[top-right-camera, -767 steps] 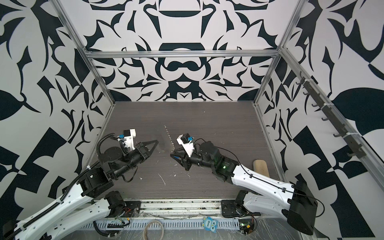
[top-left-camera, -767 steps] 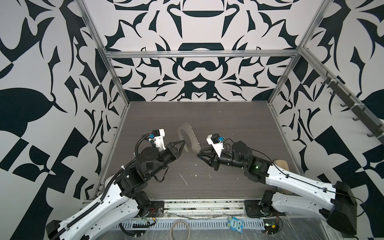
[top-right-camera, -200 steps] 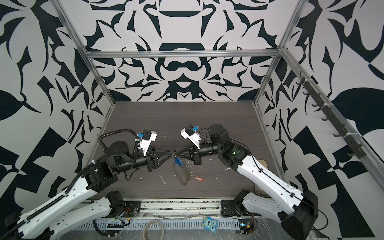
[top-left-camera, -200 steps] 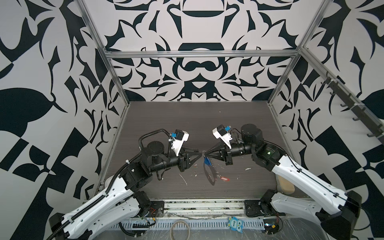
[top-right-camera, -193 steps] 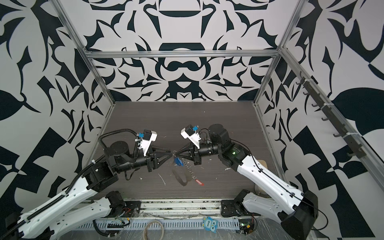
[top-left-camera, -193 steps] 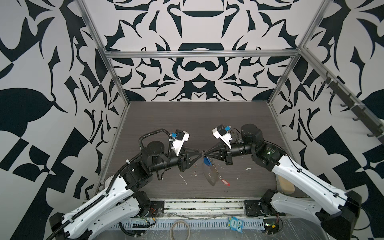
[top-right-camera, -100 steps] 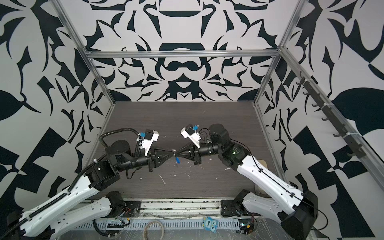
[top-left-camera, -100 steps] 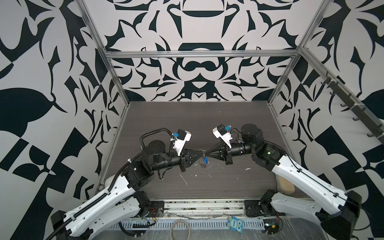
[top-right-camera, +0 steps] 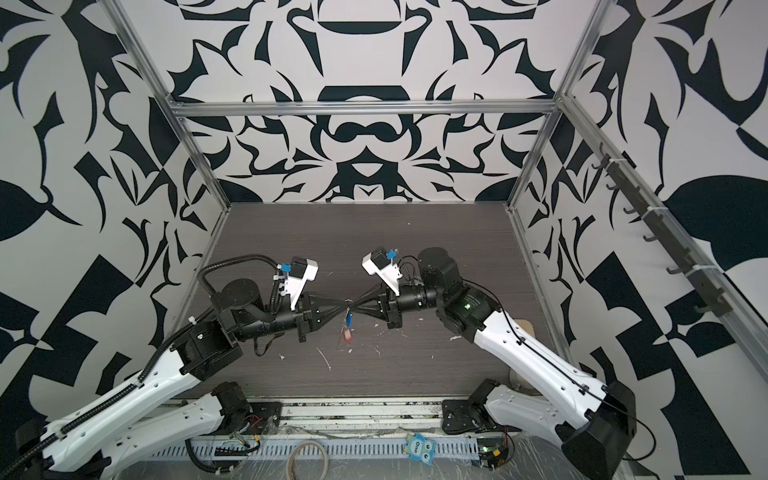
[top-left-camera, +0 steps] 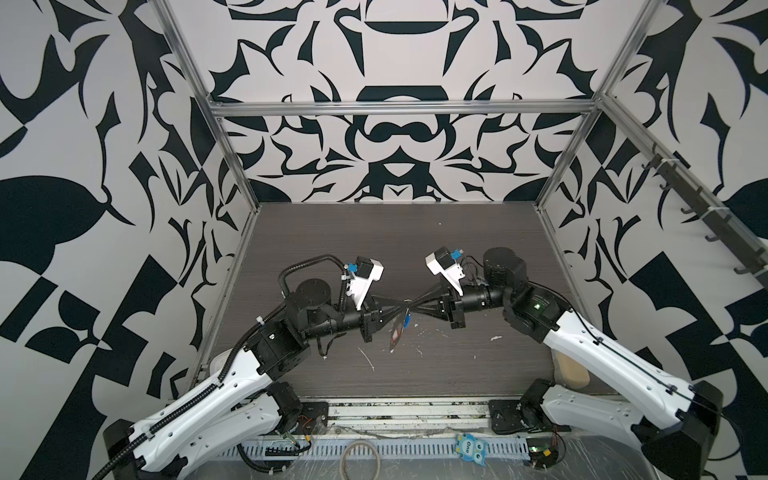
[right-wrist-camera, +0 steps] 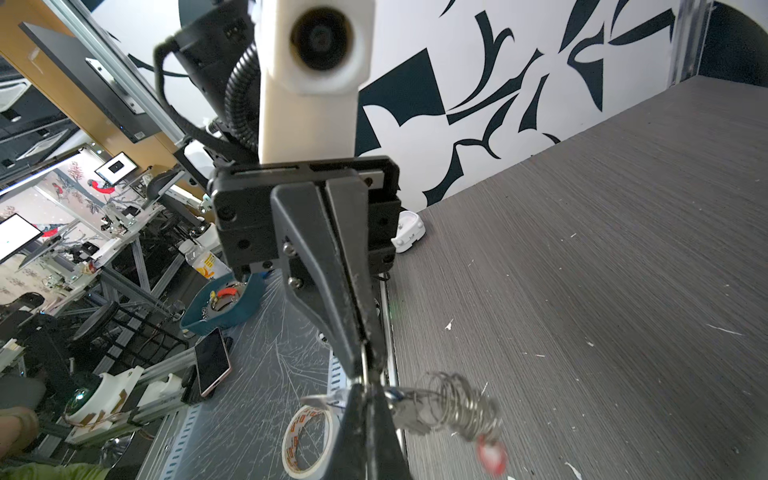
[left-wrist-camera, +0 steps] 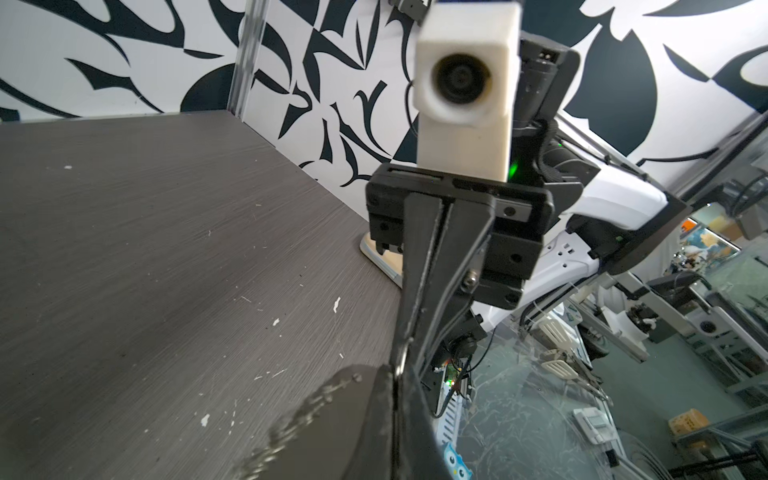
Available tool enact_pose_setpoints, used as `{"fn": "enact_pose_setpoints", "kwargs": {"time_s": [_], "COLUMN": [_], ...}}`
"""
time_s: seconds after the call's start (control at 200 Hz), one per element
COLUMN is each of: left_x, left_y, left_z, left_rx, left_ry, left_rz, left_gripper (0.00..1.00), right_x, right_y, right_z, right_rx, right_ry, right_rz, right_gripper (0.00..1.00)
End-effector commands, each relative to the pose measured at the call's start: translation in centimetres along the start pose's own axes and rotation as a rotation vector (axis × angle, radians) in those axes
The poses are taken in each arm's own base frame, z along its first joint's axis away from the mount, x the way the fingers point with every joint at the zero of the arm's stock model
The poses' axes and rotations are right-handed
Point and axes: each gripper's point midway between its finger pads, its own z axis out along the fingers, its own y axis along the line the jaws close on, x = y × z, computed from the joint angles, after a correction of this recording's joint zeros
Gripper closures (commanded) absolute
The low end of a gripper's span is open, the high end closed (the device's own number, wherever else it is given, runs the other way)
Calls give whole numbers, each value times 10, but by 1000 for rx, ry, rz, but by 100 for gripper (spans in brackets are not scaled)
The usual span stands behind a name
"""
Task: Remove the keys from the keyring
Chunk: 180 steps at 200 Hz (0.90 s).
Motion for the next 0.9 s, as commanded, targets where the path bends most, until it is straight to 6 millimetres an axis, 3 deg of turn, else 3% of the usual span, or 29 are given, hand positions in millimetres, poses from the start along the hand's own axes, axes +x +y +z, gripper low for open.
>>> {"fn": "enact_pose_setpoints", "kwargs": {"time_s": [0.0, 0.085, 0.15, 0.2, 0.31, 0.435, 0.59, 0.895], "left_x": [-19, -21, -21, -22, -23, -25, -26, -26], "left_y": [-13, -12, -11, -11, -10, -7, -3, -1], "left_z": [-4, -6, -8, -9, -12, -14, -12, -14], "left_rx": [36, 21, 9, -2, -13, -36, -60, -74], "left_ry": [-48, -52, -54, -55, -62, -78, -82, -95], "left_rz": [23, 21, 23, 21, 16, -7, -34, -39], "left_gripper": [100, 100, 100, 100, 100, 100, 100, 100], "right_x": [-12, -13, -13, -13, -13, -12, -9, 0], "right_y": [6, 3, 3, 5, 5, 1, -3, -5], "right_z": [-4, -7, -11, -15, -26, -36, -36, -11], "right_rx": [-9, 34, 59, 73, 133, 208, 251, 325], "right_ry": [-46, -65, -82, -101, -156, -217, -257, -233], "right_rz": [-52, -52, -55, -58, -61, -67, -84, -159], "right_gripper": [100, 100, 88, 73, 60, 56, 56, 52]}}
